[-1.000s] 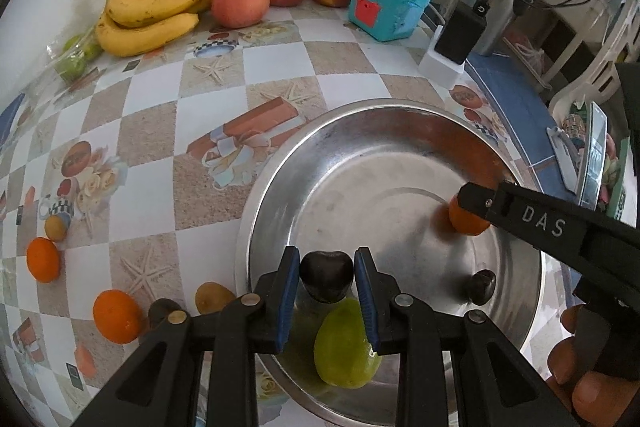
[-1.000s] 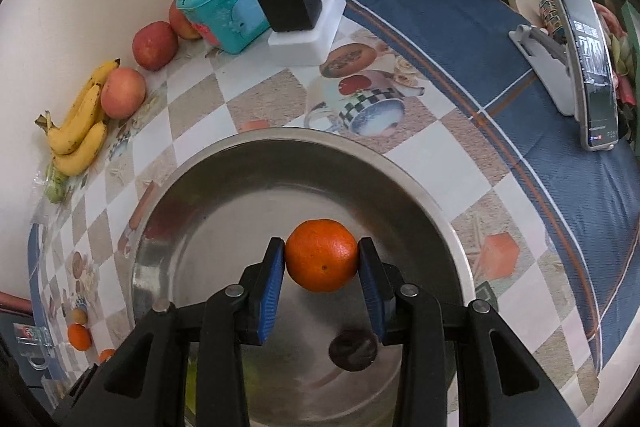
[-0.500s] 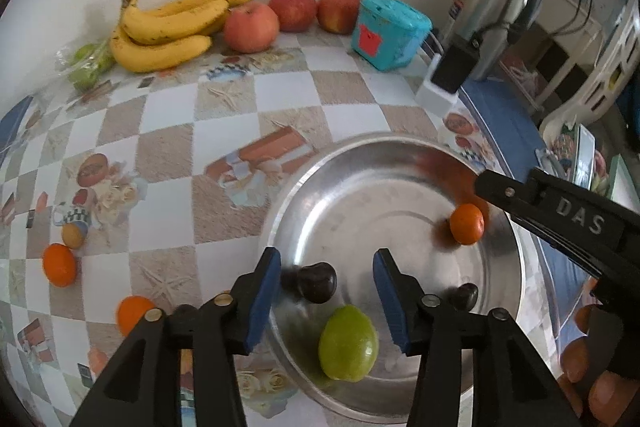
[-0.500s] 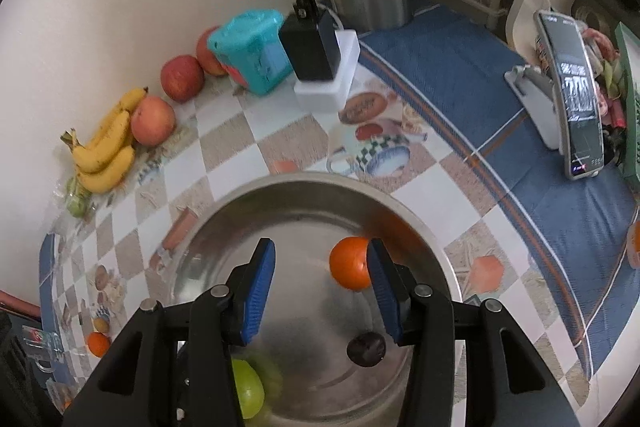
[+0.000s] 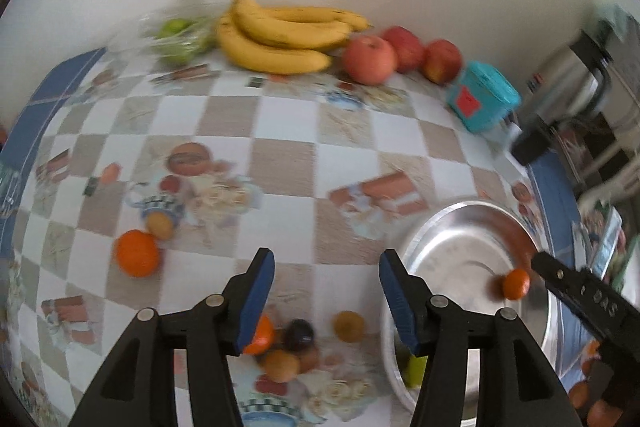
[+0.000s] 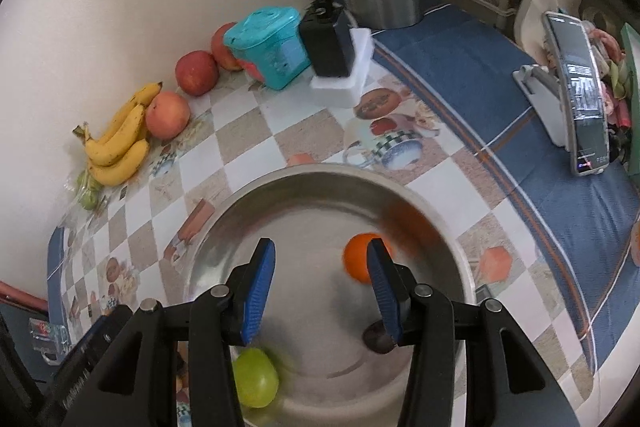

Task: Organize fruits
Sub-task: 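Open both tools to drop the plum and orange into the basin, then move the left tool back to the fruit and grasp an orange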

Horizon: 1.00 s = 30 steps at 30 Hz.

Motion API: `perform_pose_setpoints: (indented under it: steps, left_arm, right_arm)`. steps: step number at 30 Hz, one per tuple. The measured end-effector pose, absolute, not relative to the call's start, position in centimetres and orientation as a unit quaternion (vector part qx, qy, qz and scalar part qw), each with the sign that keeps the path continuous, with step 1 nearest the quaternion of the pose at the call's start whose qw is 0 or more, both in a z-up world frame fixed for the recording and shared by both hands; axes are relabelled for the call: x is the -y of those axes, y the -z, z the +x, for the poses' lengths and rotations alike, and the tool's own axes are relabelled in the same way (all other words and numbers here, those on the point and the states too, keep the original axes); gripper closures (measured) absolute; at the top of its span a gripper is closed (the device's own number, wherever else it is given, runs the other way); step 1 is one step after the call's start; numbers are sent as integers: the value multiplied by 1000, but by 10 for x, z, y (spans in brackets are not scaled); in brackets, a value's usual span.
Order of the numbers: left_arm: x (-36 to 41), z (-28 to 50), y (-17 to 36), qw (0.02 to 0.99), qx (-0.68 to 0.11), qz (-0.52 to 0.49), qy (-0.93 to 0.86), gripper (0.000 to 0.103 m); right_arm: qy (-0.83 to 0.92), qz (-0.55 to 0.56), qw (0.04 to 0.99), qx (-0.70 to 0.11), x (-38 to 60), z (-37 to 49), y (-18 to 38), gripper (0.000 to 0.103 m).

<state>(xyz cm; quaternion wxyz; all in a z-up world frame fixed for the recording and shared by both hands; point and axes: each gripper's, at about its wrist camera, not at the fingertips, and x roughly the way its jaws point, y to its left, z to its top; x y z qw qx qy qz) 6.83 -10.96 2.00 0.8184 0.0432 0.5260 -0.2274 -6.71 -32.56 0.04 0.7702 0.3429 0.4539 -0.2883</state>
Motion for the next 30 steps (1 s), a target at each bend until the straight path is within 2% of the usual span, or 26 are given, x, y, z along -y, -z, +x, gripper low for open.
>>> perform_pose_setpoints:
  steps: [7, 12, 13, 14, 16, 21, 23, 30]
  left_arm:
    - [68, 89, -23, 825, -533, -11, 188, 39]
    - [43, 97, -27, 829, -533, -42, 165, 30]
    - [38, 98, -27, 830, -533, -47, 157, 23]
    - [34, 100, -27, 832, -532, -50, 149, 14]
    - [26, 102, -25, 835, -532, -56, 130, 0]
    - [12, 108, -10, 823, -554, -69, 103, 0]
    - [8, 109, -6, 820, -559, -72, 94, 0]
    - [-3, 111, -6, 822, -558, -83, 75, 0]
  right_arm:
    - [255, 333, 786, -454, 304, -56, -8, 54]
    - [243, 312, 799, -453, 289, -50, -16, 54]
    - [241, 307, 801, -454, 287, -49, -16, 51]
    - [240, 302, 803, -455, 284, -47, -16, 43]
    - [241, 291, 805, -458, 280, -44, -15, 35]
    - [240, 270, 804, -472, 272, -38, -9, 32]
    - [237, 267, 806, -472, 270, -36, -7, 15]
    - [229, 251, 811, -476, 261, -30, -2, 12]
